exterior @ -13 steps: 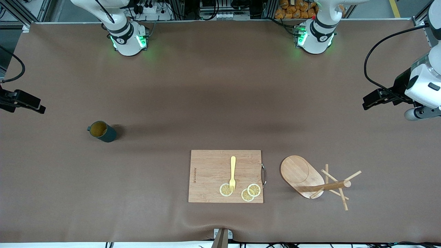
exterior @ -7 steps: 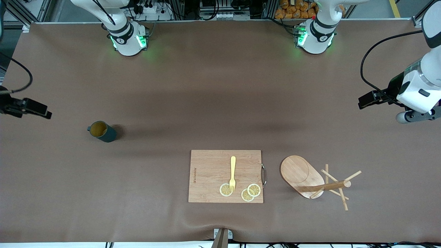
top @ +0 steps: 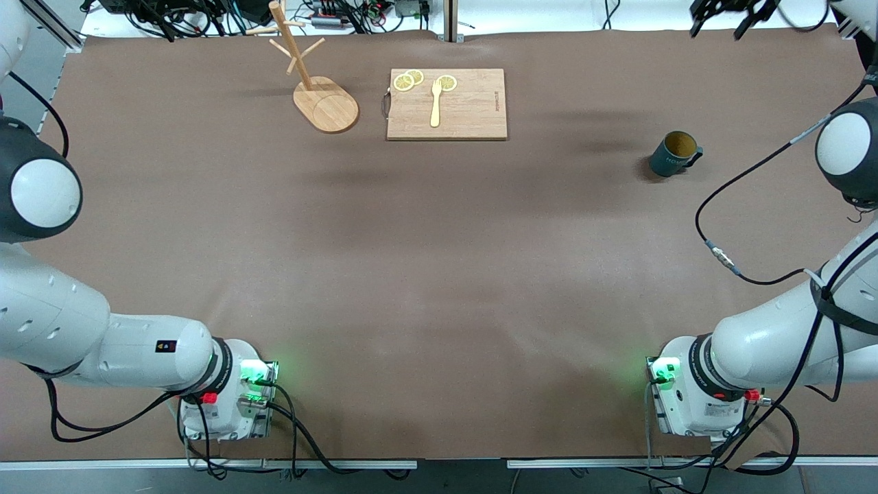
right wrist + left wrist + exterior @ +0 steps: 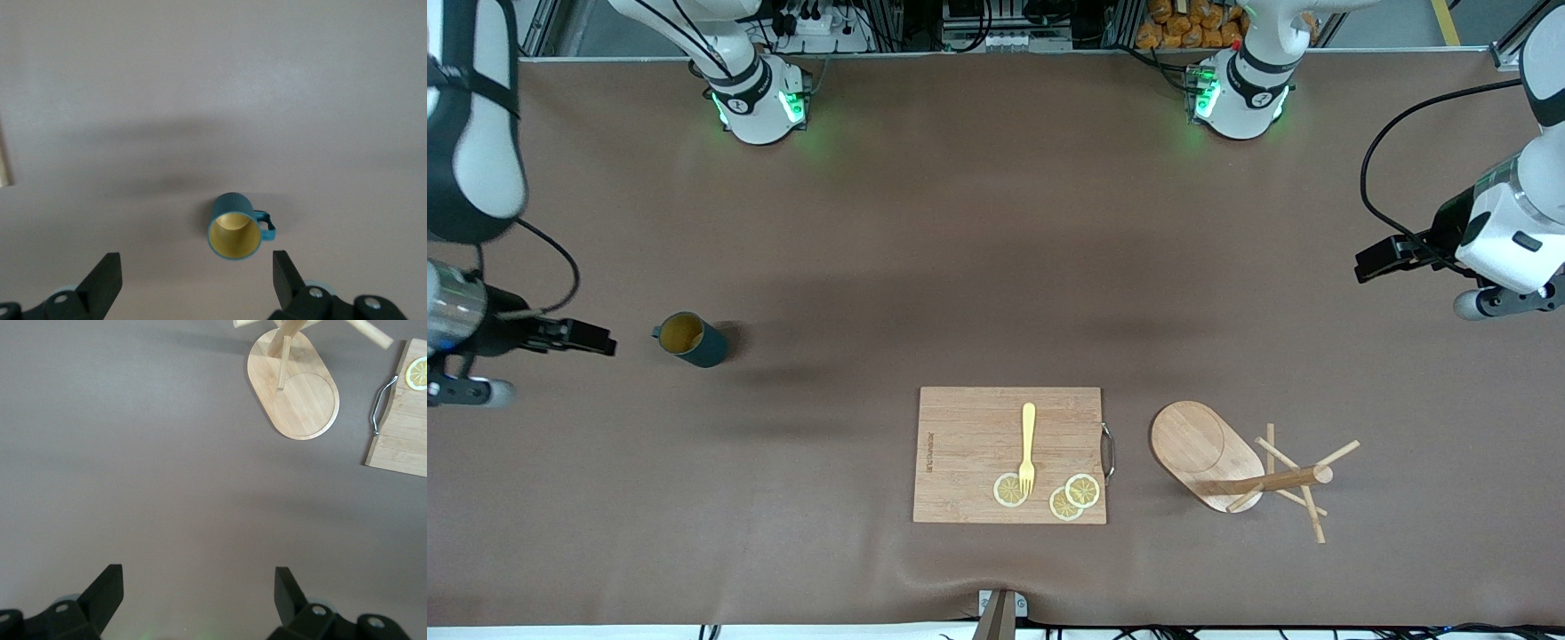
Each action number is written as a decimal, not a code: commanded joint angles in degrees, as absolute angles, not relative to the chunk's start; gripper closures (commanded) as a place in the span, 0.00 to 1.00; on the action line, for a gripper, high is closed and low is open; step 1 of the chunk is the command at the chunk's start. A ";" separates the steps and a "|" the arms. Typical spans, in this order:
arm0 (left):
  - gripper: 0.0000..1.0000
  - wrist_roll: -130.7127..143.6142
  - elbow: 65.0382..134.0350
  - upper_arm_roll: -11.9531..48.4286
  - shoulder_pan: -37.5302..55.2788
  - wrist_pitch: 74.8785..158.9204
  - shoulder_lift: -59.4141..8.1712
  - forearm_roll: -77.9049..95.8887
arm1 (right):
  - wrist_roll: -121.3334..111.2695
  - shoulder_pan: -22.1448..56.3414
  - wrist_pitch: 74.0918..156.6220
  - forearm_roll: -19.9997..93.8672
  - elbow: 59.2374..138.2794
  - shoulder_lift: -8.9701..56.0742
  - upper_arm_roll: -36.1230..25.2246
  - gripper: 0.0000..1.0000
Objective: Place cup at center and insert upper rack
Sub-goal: 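Reach the right gripper toward the teal mug lying on its side, then close the right gripper on the teal mug's rim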
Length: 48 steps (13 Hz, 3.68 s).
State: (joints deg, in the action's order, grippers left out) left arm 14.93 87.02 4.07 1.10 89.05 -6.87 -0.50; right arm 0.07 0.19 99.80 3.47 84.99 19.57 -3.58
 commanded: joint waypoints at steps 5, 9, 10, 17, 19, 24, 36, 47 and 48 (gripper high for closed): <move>0.00 15.03 86.66 4.22 0.70 88.68 -6.59 -0.62 | -1.93 0.09 114.51 3.96 99.66 21.08 -3.52 0.00; 0.00 15.03 86.49 4.13 0.62 88.86 -6.68 -0.62 | -1.93 0.26 114.96 4.13 99.93 24.95 -3.25 0.00; 0.00 15.03 86.48 4.22 0.62 89.21 -6.77 -0.62 | -1.93 0.26 114.96 4.22 100.63 25.40 -3.08 0.00; 0.00 15.03 86.48 4.13 0.79 89.65 -6.86 -0.62 | -1.76 0.26 114.70 4.39 103.27 28.12 -2.64 0.00; 0.00 15.03 86.48 4.22 0.79 89.65 -6.86 -0.62 | -1.67 0.18 114.17 4.48 103.79 28.30 -2.64 0.00; 0.00 15.03 86.66 4.13 0.79 89.65 -6.86 -0.62 | -1.67 0.26 114.08 4.48 105.46 28.65 -2.64 0.03; 0.00 15.21 86.22 4.13 1.32 91.49 -8.26 -0.70 | -1.05 0.09 101.00 4.57 100.55 28.04 -1.58 0.00; 0.00 15.12 86.22 4.13 1.49 91.49 -8.53 -0.70 | -2.02 0.26 104.24 4.48 100.99 30.23 -1.41 0.50; 0.00 15.12 86.22 4.13 1.32 91.49 -8.53 -0.70 | -2.11 0.26 104.15 4.48 100.99 30.23 -1.41 0.68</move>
State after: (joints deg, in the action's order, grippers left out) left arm 14.93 87.02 4.11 1.37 91.35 -8.25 -0.50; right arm -1.42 0.22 103.95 3.70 101.16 29.91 -1.42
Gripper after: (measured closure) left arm 0.000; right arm 0.405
